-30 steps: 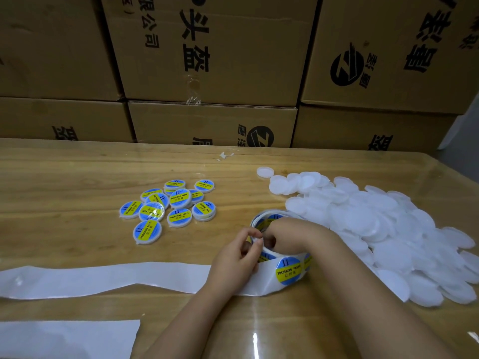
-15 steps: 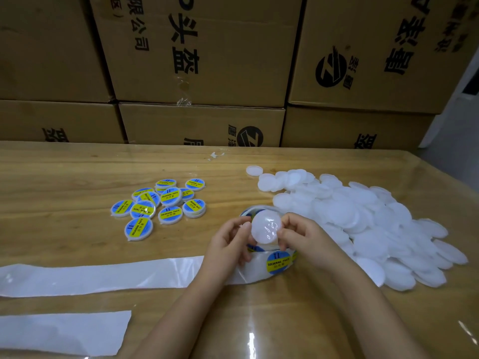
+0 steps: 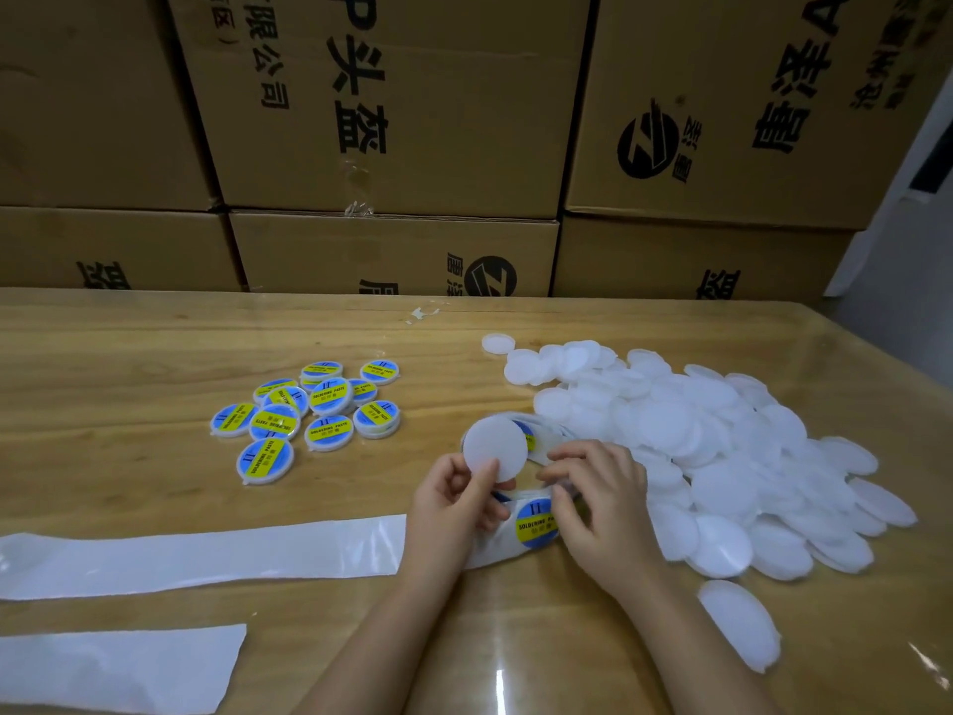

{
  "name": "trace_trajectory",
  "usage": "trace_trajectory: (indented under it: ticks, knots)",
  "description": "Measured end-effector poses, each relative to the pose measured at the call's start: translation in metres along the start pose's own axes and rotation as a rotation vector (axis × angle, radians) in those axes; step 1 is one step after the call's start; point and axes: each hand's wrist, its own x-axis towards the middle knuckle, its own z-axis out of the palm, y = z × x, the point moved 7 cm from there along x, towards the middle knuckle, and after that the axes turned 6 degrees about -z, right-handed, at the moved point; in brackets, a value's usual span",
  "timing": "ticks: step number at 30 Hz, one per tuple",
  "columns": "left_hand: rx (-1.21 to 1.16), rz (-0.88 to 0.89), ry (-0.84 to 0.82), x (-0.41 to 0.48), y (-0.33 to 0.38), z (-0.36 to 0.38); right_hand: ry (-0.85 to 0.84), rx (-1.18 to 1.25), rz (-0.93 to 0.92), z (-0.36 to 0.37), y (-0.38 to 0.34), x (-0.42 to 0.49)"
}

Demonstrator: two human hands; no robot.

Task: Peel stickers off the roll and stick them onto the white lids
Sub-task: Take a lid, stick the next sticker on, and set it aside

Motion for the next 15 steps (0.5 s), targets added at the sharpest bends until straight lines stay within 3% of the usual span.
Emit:
trace_trajectory:
  ticks: [5,11,15]
  knots:
    - [0.081,0.095,0.104,0.003,-0.001,-0.011,-0.024,-0.009,-0.023,0.011,0.005,-0.002]
    - [0.5,0.283,0.16,0.001,0.007,-0.01,0.078,-0.142,-0.155,0.013,-0.005,0.004]
    - [0.626,0.417,0.13,-0.004,0.012,-0.001,0.129,-0.246,-0.207,0.016,-0.013,0.004]
